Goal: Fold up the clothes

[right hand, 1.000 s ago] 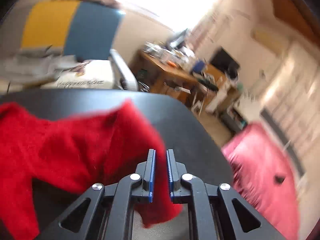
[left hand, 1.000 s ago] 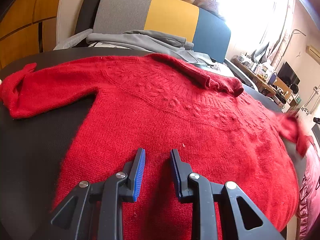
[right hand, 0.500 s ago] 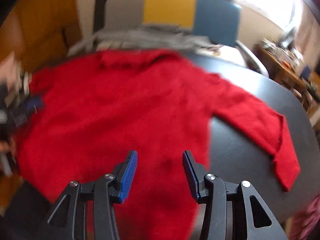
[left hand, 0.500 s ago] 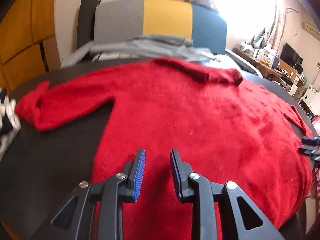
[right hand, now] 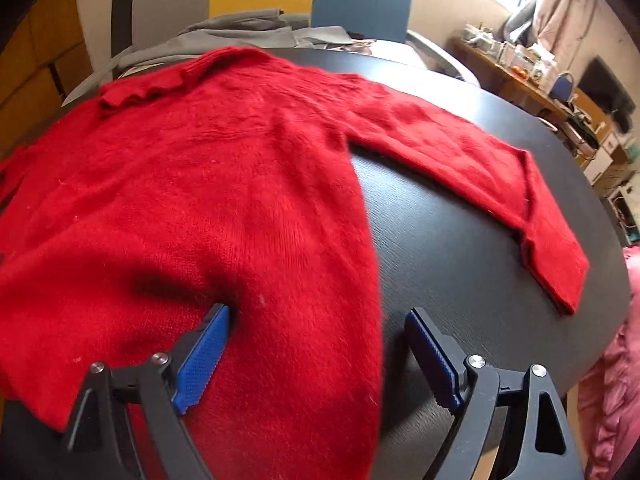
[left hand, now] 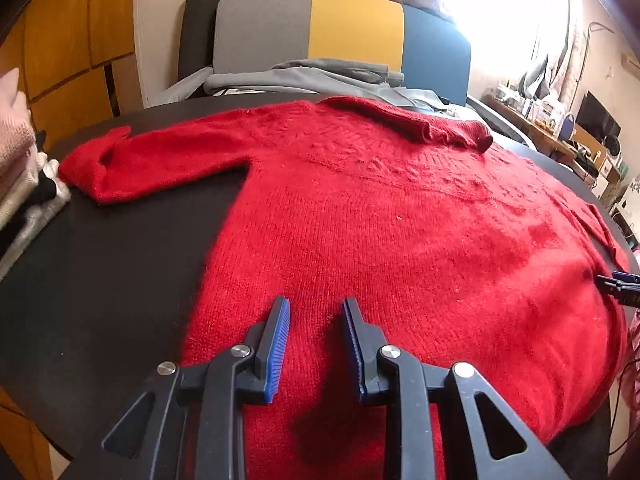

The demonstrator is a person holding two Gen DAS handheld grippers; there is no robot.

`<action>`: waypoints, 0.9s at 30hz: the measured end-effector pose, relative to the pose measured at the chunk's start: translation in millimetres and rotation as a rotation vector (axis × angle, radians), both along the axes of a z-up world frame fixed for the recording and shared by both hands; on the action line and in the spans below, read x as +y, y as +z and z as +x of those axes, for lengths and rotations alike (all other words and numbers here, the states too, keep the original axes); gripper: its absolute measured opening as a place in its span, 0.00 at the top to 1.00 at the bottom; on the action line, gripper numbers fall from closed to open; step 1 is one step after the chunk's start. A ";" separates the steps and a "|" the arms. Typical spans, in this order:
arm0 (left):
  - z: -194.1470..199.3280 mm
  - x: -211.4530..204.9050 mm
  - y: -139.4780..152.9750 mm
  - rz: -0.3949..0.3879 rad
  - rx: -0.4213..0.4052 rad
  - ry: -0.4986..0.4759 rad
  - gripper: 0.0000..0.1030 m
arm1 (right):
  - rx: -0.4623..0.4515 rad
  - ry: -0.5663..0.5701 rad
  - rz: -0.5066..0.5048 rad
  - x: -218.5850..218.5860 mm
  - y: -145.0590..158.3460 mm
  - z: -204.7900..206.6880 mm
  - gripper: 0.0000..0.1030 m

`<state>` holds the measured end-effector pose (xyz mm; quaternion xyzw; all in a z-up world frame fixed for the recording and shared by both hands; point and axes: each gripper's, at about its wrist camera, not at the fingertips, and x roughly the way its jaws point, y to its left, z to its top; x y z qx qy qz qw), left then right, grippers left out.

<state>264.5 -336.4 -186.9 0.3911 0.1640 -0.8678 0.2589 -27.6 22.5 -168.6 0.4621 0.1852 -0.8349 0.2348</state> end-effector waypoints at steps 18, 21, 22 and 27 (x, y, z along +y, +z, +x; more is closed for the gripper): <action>1.4 20.6 -1.8 0.088 0.015 -0.103 0.74 | -0.078 0.358 -0.090 -75.1 7.6 80.5 0.34; -4.1 12.2 6.9 0.150 0.010 -0.106 0.73 | -0.063 0.336 -0.114 -58.6 7.6 84.3 0.34; -8.6 6.1 13.6 0.170 0.031 -0.115 0.73 | -0.072 0.335 -0.125 -56.8 8.9 83.6 0.34; -49.2 -32.0 55.9 0.244 0.204 -0.156 0.63 | -0.161 0.333 -0.267 -55.7 35.2 63.0 0.35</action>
